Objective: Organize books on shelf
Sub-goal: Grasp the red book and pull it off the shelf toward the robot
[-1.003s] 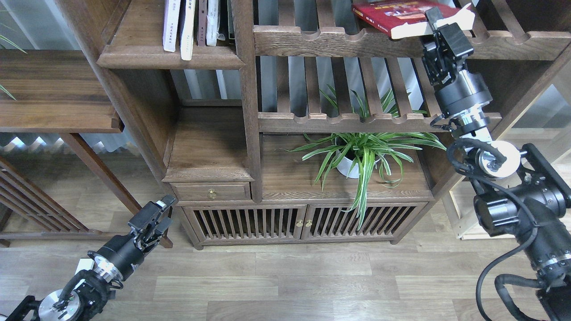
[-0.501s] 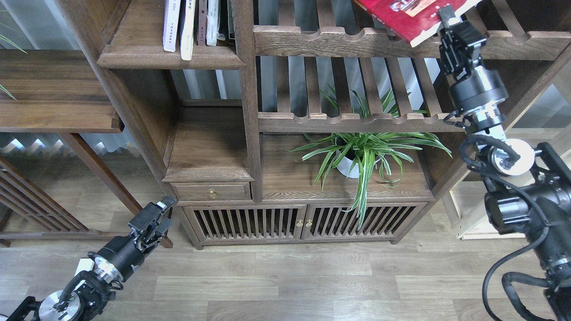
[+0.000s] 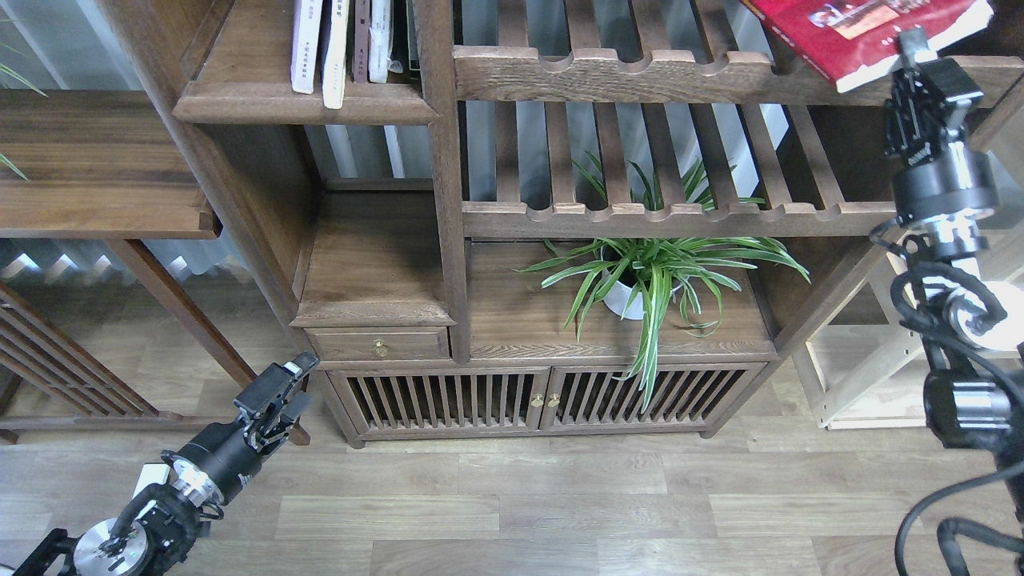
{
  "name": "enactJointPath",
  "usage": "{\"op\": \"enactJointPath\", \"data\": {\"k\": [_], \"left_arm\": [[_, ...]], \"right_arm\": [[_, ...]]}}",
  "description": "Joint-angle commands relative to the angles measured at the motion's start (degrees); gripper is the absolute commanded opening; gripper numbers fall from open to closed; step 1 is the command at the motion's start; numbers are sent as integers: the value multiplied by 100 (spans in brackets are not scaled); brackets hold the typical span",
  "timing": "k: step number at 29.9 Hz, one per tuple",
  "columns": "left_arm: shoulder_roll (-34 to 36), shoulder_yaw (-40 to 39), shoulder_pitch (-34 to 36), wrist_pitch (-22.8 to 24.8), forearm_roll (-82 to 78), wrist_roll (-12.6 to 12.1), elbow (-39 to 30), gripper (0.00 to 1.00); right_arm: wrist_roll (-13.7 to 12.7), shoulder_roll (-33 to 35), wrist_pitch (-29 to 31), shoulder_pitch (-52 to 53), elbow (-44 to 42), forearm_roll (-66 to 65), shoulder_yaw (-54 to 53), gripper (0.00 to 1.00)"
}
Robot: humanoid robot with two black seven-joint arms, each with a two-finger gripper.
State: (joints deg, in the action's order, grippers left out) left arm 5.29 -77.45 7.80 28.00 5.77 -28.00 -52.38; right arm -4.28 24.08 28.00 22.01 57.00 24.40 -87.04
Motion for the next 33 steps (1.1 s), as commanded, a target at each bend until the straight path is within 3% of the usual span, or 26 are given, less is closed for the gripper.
{"op": "enactJointPath", "data": {"k": [1,9,10,13,17,22,23,26,28,31,32,33], "left_arm": [[-1,2,63,0,3,0,96,99],[-1,90,169,0,-6,0,149,99],[-1,99,169,0,-6,0,149,99],[-1,107,178,0,-6,0,149,99],[7,107,169,0,-6,0,158,99],[7,107,178,0,-6,0,158,99],[7,107,178,0,-6,0,158,99],[16,107,178,0,3,0,149,99],[25,107,160,0,3,0,158,99],[78,99,152,0,12,0,158,99],[95,99,143,0,12,0,149,99],[104,99,143,0,12,0,149,99]], "right_arm": [[-12,9,0,-337,83,82,-94,4],[-20,-9,0,-610,100,73,29,6],[-20,-9,0,-610,92,73,38,9],[-21,26,0,-575,83,-40,143,43],[-20,35,0,-549,74,-102,231,48],[-12,9,0,-259,56,-278,407,71],[-12,-8,0,-207,56,-287,424,71],[-12,-96,0,-92,56,-287,433,53],[-12,-149,0,-31,21,-296,442,51],[23,-211,0,-13,12,-287,407,19],[32,-246,0,-13,12,-287,389,10],[32,-263,0,-13,12,-287,381,8]]}}
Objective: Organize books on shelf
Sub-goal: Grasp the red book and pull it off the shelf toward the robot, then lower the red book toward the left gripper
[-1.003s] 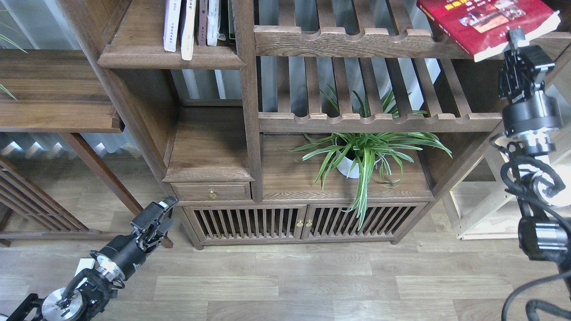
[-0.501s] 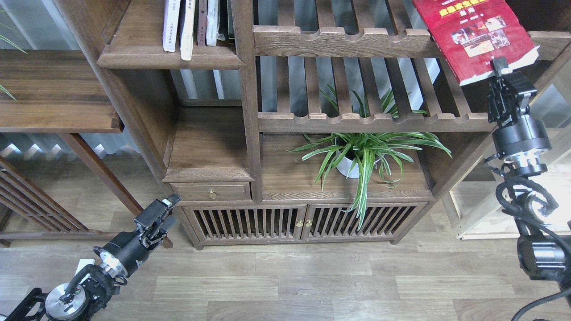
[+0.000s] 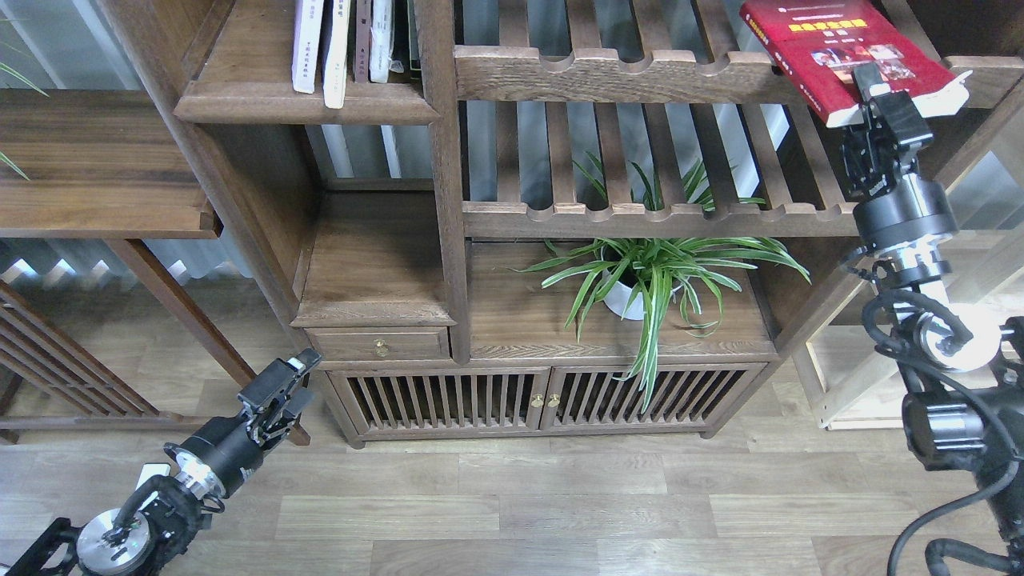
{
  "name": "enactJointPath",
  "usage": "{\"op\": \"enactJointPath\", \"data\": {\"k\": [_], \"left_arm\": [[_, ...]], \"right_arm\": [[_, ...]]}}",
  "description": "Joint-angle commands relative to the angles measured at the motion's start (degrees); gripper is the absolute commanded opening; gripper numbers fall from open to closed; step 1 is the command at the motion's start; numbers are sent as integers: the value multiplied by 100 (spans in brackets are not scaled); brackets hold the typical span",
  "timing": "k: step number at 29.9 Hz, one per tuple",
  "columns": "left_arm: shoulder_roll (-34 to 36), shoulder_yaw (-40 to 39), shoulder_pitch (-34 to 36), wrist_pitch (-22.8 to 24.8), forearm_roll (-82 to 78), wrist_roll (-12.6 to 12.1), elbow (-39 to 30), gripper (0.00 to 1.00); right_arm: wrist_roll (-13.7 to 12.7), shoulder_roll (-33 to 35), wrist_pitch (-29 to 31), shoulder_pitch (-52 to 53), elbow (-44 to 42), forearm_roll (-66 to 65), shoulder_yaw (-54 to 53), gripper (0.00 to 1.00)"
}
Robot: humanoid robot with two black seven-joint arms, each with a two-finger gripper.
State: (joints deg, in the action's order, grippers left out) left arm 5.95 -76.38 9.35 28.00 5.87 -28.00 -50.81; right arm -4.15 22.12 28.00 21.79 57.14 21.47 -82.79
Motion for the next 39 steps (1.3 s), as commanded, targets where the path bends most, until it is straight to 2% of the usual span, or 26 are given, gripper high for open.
{"op": "enactJointPath", "data": {"k": [1,20,28,39], "left_arm": [[38,-8,-12,0,2,0,-8,99],[38,-17,-4,0,29,0,123,99],[38,-17,5,0,29,0,238,99],[38,1,-3,0,29,0,291,99]], "right_arm": [[19,-76,0,1,-1,7,-45,6],[37,38,0,-324,34,42,-308,3],[37,83,0,-1641,34,42,-449,3],[45,-374,0,-3136,-1,42,-370,3]]}}
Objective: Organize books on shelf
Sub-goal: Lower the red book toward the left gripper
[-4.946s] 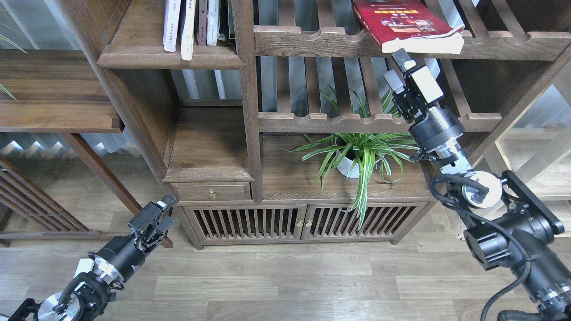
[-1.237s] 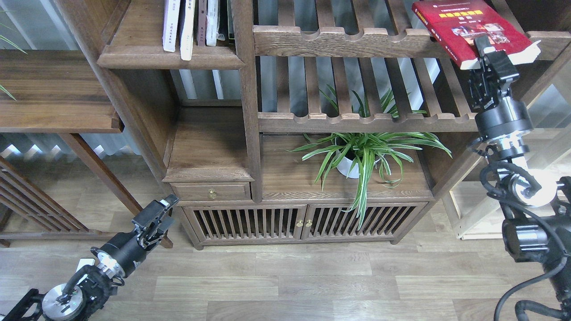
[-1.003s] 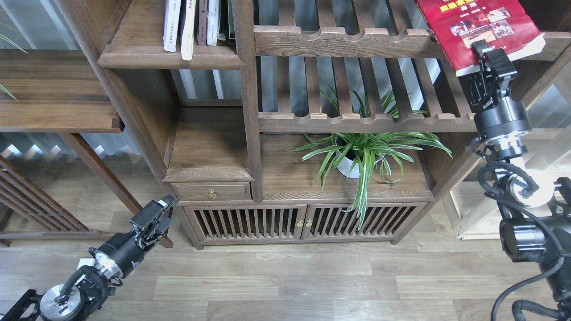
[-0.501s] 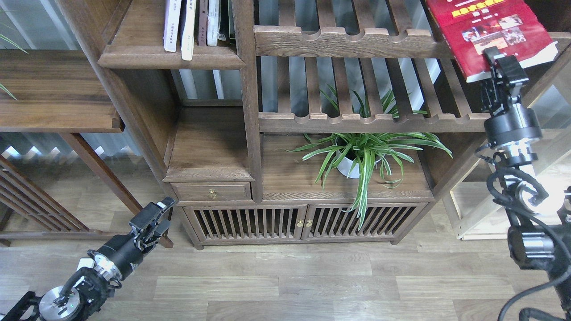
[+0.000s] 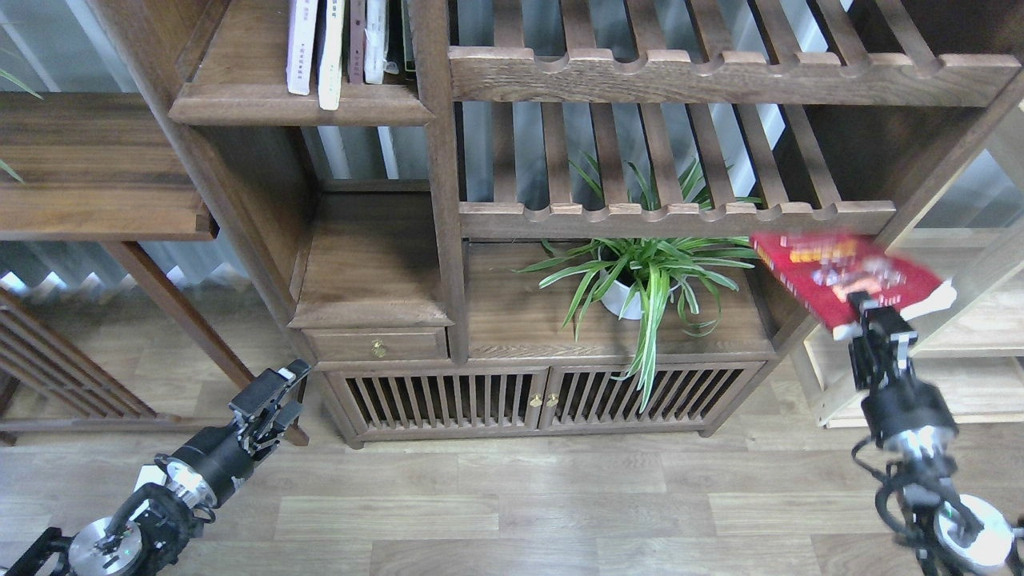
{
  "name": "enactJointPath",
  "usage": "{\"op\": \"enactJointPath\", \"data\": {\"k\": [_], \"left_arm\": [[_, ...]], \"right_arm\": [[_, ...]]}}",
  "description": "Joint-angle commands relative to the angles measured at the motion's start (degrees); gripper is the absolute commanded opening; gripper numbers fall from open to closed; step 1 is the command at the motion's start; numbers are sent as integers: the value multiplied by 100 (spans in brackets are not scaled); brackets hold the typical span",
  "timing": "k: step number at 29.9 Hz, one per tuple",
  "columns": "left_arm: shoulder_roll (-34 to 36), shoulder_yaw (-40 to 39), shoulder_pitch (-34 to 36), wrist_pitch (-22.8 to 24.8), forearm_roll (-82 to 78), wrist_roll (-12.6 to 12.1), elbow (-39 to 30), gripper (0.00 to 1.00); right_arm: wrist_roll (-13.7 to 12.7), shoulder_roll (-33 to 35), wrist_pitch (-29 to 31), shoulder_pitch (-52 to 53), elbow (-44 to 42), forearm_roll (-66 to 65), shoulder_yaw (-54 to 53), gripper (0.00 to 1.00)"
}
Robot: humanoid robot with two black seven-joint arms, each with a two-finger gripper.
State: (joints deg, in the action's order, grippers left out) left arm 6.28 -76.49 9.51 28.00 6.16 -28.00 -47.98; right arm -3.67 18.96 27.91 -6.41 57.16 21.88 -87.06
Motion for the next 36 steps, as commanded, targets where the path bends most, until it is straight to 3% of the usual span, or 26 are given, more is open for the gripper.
{"op": "enactJointPath", "data": {"k": [1,9,14,24,36], "left_arm": [[5,11,-28,0,0,0,8,99],[-153,424,-116,0,61,0,-116,99],[-627,678,-72,0,333,0,-116,99],[-628,1355,-151,0,1018,0,-98,99],[-628,1716,-133,0,1503,0,-283,99]], "right_arm": [[-11,-59,9,-377,-3,0,92,3],[-29,-261,9,-528,41,-88,1013,4],[-55,-832,9,-265,41,-289,1726,4],[-55,-1896,9,448,32,-712,2588,4],[-37,-1896,9,492,32,-765,3002,5]]}}
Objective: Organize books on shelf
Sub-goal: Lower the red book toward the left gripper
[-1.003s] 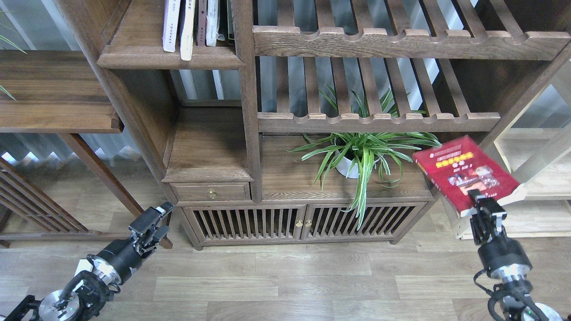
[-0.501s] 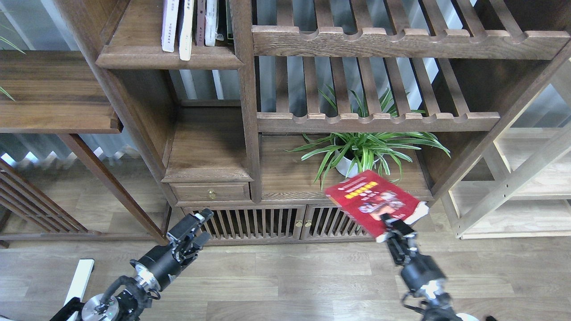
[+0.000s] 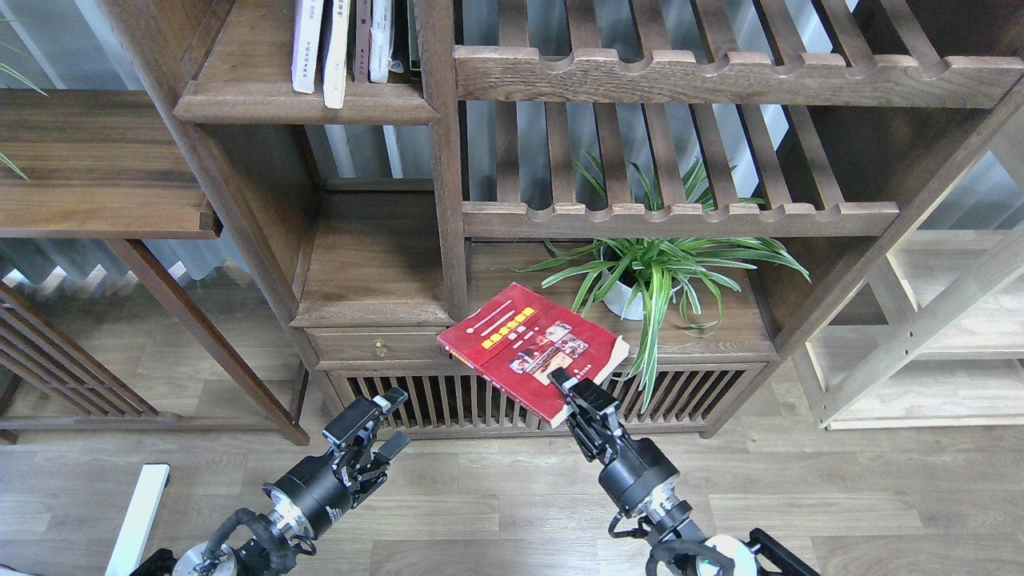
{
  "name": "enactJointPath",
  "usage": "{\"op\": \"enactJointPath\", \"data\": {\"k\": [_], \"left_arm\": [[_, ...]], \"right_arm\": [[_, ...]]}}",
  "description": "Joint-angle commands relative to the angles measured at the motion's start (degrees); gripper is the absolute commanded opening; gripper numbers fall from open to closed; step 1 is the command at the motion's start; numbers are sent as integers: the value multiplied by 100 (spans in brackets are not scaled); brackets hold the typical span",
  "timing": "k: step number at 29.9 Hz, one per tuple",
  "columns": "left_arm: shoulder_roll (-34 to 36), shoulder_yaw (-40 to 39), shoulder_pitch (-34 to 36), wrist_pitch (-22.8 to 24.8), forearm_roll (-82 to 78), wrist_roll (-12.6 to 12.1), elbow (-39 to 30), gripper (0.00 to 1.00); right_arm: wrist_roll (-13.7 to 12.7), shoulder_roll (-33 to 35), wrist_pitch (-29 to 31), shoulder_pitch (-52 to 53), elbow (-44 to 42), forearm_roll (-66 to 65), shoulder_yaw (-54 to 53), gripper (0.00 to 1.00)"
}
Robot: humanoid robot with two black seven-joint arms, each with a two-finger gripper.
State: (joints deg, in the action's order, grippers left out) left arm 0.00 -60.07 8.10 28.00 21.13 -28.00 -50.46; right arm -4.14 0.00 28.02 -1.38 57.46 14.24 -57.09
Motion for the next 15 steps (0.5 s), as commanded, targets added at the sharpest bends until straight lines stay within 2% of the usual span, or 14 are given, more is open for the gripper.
{"op": "enactJointPath", "data": {"k": [1,8,13,15], "left_arm": [[0,101,51,0,5,0,-26,99],[0,197,165,0,23,224,-17,99],[0,241,174,0,14,233,-17,99],[0,276,174,0,14,242,-17,99]], "right_arm": [[10,0,-2,-11,2,0,4,5],[36,0,-2,-46,2,-9,303,5],[71,0,-2,-20,-7,17,628,5],[185,0,-2,24,-15,26,751,5]]}}
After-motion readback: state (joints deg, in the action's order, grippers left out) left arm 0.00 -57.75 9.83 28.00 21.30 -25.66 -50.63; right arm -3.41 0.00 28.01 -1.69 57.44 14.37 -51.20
